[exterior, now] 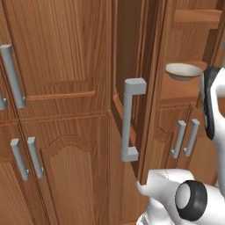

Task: Open the cabinet. Place the bowl and condiment on the counter. Then place the lime and garlic on the cutting board.

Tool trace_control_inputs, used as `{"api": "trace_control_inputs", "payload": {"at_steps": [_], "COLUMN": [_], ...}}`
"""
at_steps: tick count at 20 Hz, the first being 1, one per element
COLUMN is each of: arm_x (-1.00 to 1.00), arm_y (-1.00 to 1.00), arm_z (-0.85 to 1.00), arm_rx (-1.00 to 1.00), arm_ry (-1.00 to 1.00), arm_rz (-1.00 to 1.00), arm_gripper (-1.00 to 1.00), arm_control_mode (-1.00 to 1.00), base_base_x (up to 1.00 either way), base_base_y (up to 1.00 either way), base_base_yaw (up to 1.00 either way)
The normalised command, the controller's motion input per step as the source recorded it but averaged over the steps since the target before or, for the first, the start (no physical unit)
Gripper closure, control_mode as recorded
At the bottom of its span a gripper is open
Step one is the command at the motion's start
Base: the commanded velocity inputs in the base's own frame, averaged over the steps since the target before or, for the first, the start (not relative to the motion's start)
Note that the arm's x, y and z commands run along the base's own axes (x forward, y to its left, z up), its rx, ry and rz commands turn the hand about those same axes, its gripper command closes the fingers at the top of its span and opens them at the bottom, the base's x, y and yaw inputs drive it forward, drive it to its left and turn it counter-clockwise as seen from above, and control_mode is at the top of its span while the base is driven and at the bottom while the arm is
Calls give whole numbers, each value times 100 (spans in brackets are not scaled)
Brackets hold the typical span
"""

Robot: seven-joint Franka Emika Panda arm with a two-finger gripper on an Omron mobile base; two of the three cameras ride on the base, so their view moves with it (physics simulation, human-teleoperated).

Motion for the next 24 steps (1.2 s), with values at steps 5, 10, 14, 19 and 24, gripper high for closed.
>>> {"api": "trace_control_inputs", "payload": {"at_steps": [5,10,14,19,24], "arm_x": [-98,-100,-100,-98,-93], "arm_y": [-100,-100,-100,-33,91], "arm_z": [0,0,0,3,25], "arm_rx": [0,0,1,-6,-38], "arm_ry": [4,1,1,2,0], "arm_rz": [-10,-9,-8,-8,-8], "arm_gripper": [100,100,100,-100,-100], "arm_control_mode": [-100,-100,-100,-100,-100], "base_base_x": [0,0,0,0,0], "base_base_y": [0,0,0,0,0], "base_base_yaw": [0,0,0,0,0]}}
